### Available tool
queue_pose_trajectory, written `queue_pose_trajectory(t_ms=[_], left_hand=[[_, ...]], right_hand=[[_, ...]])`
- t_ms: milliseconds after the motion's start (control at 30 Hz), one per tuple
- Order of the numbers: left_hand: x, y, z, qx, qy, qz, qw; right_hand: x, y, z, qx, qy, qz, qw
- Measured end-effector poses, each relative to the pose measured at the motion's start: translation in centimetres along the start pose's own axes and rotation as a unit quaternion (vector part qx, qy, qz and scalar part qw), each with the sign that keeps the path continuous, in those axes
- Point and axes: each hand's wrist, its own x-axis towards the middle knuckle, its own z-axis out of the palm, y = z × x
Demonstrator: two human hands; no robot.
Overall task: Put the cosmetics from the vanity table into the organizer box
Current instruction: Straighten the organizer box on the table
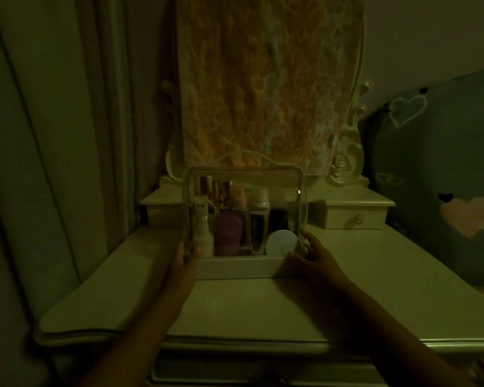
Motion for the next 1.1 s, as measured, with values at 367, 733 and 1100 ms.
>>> queue_pose_trajectory(t_ms=[367,733,1100], left_hand=[[4.1,-2.0,-5.9,0.026,0.019,0.008,0.999],[7.4,-3.3,-11.4,0.029,0.005,0.034,0.999],[9.8,-4.3,-15.3,0.022,-0.032,0.042,0.998]], right_hand=[[1.1,-2.1,5.6,-0.033,-0.024,-0.034,0.999],[2.3,-3.5,10.3,-0.02,-0.051,-0.058,0.997],[3.0,-4.0,13.5,-0.034,-0.043,-0.056,0.997]])
